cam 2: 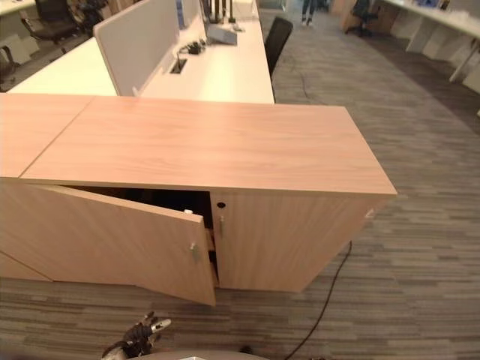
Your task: Put the empty folder in the office cabinet
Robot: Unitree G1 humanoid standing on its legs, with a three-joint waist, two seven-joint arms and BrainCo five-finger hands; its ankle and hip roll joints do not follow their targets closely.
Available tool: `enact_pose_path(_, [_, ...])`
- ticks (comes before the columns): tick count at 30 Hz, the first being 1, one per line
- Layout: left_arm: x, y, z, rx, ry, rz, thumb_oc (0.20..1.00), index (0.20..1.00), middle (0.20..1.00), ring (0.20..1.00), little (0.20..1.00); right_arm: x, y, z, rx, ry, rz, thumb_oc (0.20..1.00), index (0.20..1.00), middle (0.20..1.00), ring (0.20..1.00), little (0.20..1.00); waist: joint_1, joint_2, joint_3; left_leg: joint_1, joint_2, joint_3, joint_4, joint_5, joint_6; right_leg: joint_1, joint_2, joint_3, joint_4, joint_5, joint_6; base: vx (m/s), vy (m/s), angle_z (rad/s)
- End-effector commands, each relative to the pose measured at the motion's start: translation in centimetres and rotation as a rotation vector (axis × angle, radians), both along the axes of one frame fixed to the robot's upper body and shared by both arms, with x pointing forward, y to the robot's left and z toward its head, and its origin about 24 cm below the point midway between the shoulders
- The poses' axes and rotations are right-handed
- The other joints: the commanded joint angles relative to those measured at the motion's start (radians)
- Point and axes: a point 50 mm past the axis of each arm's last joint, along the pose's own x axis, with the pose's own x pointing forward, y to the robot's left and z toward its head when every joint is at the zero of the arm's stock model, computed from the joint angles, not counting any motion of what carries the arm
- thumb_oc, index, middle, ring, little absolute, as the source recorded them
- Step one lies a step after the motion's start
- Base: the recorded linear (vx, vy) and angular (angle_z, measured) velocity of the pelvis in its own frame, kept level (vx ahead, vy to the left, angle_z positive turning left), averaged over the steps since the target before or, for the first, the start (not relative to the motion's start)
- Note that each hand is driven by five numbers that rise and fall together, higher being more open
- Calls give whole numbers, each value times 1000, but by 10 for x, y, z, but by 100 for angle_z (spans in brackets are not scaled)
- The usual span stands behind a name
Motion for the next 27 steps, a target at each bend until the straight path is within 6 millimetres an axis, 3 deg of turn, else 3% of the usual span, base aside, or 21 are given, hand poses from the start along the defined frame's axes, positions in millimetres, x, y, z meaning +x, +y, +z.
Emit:
enact_pose_path(1, [-16, 14, -8, 180, 137, -96, 1000, 1000, 1000, 1000, 1000, 9, 3, 1, 4, -47, -51, 1000, 1000, 1000, 1000, 1000, 8, 33, 59, 16, -33, 18, -95, 54, 81, 62, 47, -12, 8, -86, 112, 79, 71, -86])
enact_pose_path(2, [-28, 18, -11, 203, 198, -123, 1000, 1000, 1000, 1000, 1000, 9, 5, 0, 13, -54, -70, 1000, 1000, 1000, 1000, 1000, 7, 41, 53, 61, -33, 20, -142, 44, 87, 68, 49, -2, 9, -88, 114, 63, 58, -95])
enact_pose_path(3, [-28, 18, -11, 203, 198, -123, 1000, 1000, 1000, 1000, 1000, 9, 5, 0, 13, -54, -70, 1000, 1000, 1000, 1000, 1000, 5, 40, 52, 60, -35, 19, -146, 48, 87, 66, 48, -4, 9, -87, 114, 83, 122, -62])
enact_pose_path(5, [-57, 27, -14, 231, 335, -172, 1000, 1000, 1000, 1000, 1000, 4, 7, -1, 33, -51, -116, 1000, 1000, 1000, 1000, 1000, -6, 44, 21, 125, -35, 45, -241, 65, 90, 70, 31, -4, 11, -82, 124, 100, 120, -43])
enact_pose_path(9, [-69, 28, -15, 205, 352, -122, 1000, 1000, 1000, 1000, 1000, -4, 9, -3, 42, -31, -114, 1000, 1000, 1000, 1000, 1000, -12, 56, -8, 193, -42, 62, -357, 93, 101, 70, 18, 6, 13, -80, 133, 82, 98, -25])
enact_pose_path(10, [-81, 39, -13, 223, 393, -126, 1000, 1000, 1000, 1000, 1000, 34, -9, 10, 43, -79, -123, 1000, 1000, 1000, 1000, 1000, -5, 49, -21, 212, -44, 57, -391, 104, 99, 74, 18, 6, 11, -81, 132, 88, 75, -23])
enact_pose_path(11, [-70, 43, -11, 230, 341, -127, 1000, 1000, 1000, 1000, 1000, 46, 12, 9, 65, -168, -101, 1000, 1000, 1000, 1000, 1000, -3, 42, -39, 229, -50, 54, -422, 108, 101, 75, 16, 8, 8, -82, 133, 67, 34, -16])
enact_pose_path(14, [-72, 42, -11, 228, 346, -144, 1000, 1000, 1000, 1000, 1000, 42, 20, 6, 88, -170, -116, 1000, 1000, 1000, 1000, 1000, -6, 39, -49, 236, -52, 55, -422, 100, 103, 79, 14, 11, 5, -84, 136, 46, 22, 10])
enact_pose_path(15, [-64, 42, -10, 228, 321, -182, 1000, 1000, 1000, 1000, 1000, 47, 32, 7, 141, -205, -113, 1000, 1000, 1000, 1000, 1000, -14, 34, -57, 249, -54, 59, -422, 94, 107, 93, 9, 10, 5, -87, 144, 40, 25, 17])
enact_pose_path(22, [-40, 40, -7, 241, 222, -254, 1000, 1000, 1000, 1000, 1000, 71, 42, 23, 188, -355, -25, 1000, 1000, 1000, 1000, 1000, -33, 17, -69, 256, -58, 66, -422, 80, 113, 97, 4, 22, 5, -82, 148, 13, 9, 0])
enact_pose_path(23, [-40, 40, -7, 241, 222, -254, 1000, 1000, 1000, 1000, 1000, 71, 42, 23, 188, -355, -25, 1000, 1000, 1000, 1000, 1000, -33, 17, -69, 256, -58, 66, -422, 80, 113, 97, 4, 22, 5, -82, 148, -14, 18, -6])
enact_pose_path(24, [-26, 34, -5, 250, 180, -336, 1000, 1000, 1000, 1000, 1000, 62, 46, 18, 181, -335, -28, 1000, 1000, 1000, 1000, 1000, -42, 18, -67, 254, -60, 68, -422, 80, 116, 91, 1, 25, 9, -78, 151, 0, 0, 0])
enact_pose_path(27, [-27, 27, -8, 256, 193, -422, 1000, 1000, 1000, 1000, 1000, 37, 45, 5, 164, -223, -71, 1000, 1000, 1000, 1000, 1000, -47, 31, -65, 256, -66, 67, -422, 76, 122, 89, -2, 28, 12, -75, 153, -13, 46, -2])
